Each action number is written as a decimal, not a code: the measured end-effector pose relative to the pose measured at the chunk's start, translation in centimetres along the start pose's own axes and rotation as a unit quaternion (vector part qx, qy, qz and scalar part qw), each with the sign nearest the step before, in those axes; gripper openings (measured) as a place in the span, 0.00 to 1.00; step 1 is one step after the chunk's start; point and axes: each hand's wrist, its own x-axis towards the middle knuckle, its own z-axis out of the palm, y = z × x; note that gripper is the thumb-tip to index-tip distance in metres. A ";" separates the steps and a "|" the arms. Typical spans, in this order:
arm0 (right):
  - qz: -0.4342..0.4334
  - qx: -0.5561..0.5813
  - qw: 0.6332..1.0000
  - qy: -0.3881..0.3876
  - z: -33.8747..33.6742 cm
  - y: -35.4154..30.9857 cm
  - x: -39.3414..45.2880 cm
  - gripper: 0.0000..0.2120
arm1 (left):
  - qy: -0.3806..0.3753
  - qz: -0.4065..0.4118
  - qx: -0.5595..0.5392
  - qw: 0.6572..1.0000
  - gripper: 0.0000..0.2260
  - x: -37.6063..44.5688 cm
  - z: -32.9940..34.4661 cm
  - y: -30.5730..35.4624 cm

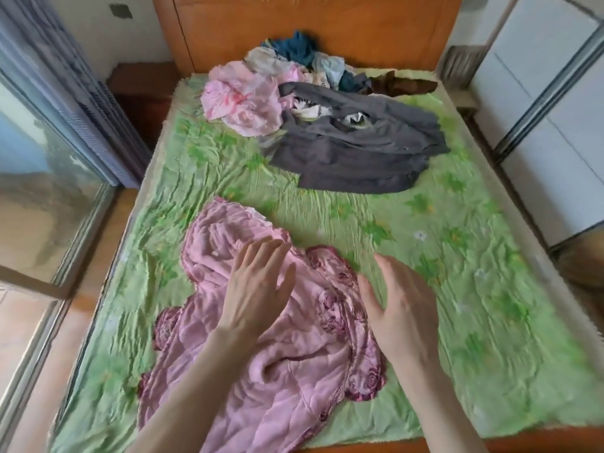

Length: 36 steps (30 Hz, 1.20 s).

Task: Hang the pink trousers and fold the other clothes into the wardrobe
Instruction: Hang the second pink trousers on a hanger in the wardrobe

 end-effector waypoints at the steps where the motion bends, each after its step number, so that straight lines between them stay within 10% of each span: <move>1: 0.012 -0.009 1.000 0.002 0.7 -0.2 -0.1 0.26 | -0.006 0.011 -0.010 1.000 0.17 0.6 0.8 -1.1; 36: 0.332 -0.122 0.932 -0.080 40.8 19.1 -13.4 0.29 | -0.281 0.283 -0.048 0.916 0.18 2.6 50.8 -11.0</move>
